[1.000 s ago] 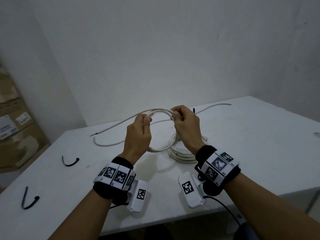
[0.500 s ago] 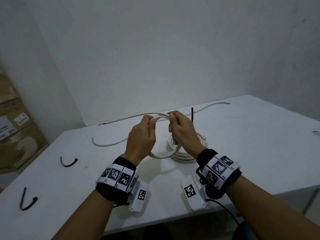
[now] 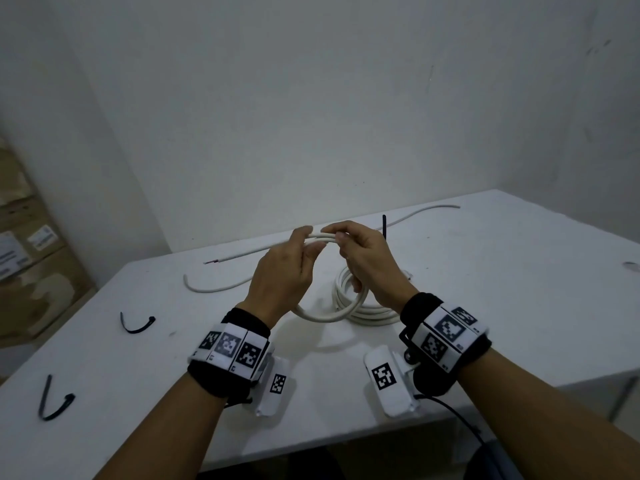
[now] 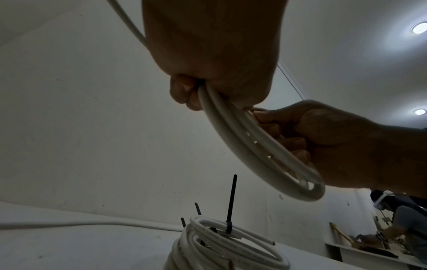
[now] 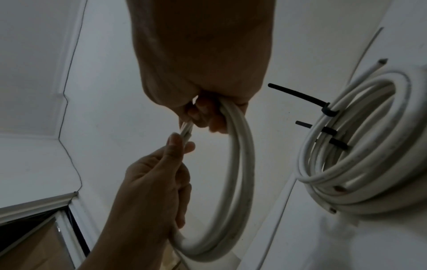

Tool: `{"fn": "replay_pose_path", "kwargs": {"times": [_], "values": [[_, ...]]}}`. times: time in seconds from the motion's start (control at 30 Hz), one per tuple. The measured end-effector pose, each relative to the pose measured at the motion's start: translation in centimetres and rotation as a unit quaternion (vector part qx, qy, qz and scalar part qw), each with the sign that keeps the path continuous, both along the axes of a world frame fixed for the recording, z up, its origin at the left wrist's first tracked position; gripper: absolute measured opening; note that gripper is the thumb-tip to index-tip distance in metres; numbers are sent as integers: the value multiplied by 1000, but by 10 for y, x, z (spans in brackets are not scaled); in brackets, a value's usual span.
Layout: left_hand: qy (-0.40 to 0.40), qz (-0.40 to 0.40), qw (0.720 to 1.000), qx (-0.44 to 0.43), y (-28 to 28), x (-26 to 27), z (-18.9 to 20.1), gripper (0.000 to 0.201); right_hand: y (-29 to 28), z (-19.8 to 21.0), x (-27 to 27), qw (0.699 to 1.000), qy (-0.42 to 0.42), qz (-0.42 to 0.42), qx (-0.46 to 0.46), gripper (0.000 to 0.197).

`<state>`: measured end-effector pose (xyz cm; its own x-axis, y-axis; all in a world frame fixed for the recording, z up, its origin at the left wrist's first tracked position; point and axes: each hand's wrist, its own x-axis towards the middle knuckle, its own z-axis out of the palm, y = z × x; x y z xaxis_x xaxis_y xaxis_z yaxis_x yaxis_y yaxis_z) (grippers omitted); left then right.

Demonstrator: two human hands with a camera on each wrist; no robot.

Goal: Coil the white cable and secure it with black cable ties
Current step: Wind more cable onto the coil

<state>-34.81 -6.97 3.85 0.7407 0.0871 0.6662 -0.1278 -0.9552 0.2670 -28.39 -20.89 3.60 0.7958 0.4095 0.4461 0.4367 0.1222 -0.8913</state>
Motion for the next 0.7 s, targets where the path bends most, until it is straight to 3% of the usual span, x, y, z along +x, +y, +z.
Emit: {"fn": "replay_pose_path", "kwargs": {"times": [0.27,0.4,0.53,0.7], "values": [[6,-1,1000,-10,4,4,0,35,-1,9,-3,987,-106,6,-118,28],[9,-12,1000,-7,-1,2,5,41,2,10,4,992,-99,-30,-76,26],[-26,63,995,79,2,0,3,40,5,4,1,992,-99,-65,-43,26],[-66,61,992,93,4,2,-3,45,5,5,-2,982,-155,-73,-74,25]]}}
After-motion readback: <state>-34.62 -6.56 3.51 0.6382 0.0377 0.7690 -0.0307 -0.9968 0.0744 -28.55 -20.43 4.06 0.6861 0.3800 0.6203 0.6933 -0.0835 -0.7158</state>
